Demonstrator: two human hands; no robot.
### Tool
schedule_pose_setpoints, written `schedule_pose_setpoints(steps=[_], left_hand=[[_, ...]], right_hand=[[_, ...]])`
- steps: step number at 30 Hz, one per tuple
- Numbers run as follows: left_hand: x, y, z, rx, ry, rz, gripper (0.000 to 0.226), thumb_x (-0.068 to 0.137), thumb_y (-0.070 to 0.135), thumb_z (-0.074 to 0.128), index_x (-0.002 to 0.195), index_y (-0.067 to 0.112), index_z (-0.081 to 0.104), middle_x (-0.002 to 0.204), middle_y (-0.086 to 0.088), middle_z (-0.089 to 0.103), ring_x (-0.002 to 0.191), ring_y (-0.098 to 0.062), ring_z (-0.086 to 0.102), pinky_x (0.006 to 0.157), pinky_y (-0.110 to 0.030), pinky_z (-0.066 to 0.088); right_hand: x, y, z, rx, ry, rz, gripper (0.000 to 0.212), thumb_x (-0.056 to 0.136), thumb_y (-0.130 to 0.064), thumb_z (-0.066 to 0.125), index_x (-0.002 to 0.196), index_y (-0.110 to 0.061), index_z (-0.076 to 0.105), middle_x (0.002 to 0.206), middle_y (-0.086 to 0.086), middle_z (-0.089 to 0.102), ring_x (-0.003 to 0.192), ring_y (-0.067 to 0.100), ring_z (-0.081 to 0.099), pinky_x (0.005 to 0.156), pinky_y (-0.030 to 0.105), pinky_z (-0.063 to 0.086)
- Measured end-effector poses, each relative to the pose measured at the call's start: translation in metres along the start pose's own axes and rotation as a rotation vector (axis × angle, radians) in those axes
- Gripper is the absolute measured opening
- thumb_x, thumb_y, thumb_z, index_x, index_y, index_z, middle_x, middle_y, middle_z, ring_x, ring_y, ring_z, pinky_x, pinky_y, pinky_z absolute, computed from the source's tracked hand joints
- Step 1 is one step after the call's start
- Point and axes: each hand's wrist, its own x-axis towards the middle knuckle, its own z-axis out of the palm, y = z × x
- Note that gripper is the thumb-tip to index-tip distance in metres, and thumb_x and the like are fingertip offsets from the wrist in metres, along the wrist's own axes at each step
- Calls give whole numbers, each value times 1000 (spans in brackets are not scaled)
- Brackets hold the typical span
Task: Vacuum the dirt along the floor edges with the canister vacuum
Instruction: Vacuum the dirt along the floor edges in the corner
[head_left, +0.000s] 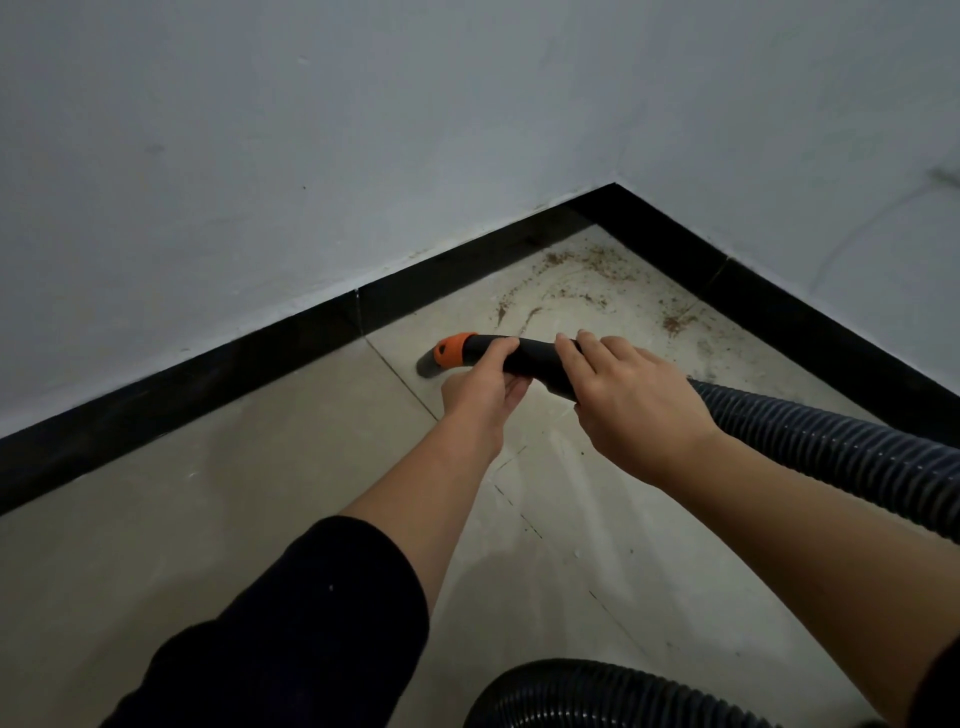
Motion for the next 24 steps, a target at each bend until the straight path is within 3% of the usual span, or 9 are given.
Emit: schedule_pose_setpoints(steps=[4, 10, 13, 18, 24], left_hand=[[-3, 1, -8, 12, -1, -7, 23, 85, 16, 74, 93, 6, 55, 96, -16, 72, 82, -17, 70, 77, -22, 56], [-10, 5, -15, 17, 21, 5, 21, 86, 15, 73, 93, 7, 55, 95, -15, 72, 84, -18, 70, 86, -26, 57], [-13, 7, -21, 25, 33, 5, 22, 85, 15, 73, 95, 6, 56, 98, -16, 72, 85, -19, 71, 83, -25, 58], [-19, 11, -29, 27, 68, 14, 27, 84, 15, 74, 102, 5, 57, 94, -15, 72, 80, -18, 71, 78, -25, 59], [-27, 16, -41, 32, 78, 23, 22, 84, 15, 74, 95, 6, 57, 94, -15, 72, 81, -18, 71, 81, -26, 58]], right_hand=[[-2, -5, -1, 12, 4, -9, 72, 61, -11, 84, 127, 4, 56, 109, 21, 65, 84, 33, 65, 68, 38, 56], [-2, -12, -8, 29, -9, -30, 70, 67, -10, 80, 130, 3, 54, 113, 21, 64, 89, 33, 64, 73, 39, 55], [-3, -16, -12, 40, -20, -47, 68, 72, -11, 76, 133, 2, 50, 116, 20, 63, 93, 32, 63, 76, 40, 54], [-3, -23, -16, 52, -13, -62, 69, 70, -12, 79, 132, 2, 52, 115, 19, 64, 91, 32, 64, 75, 39, 55], [-4, -30, -21, 72, 6, -93, 73, 63, -14, 83, 129, 2, 55, 111, 19, 65, 87, 32, 64, 71, 38, 55]])
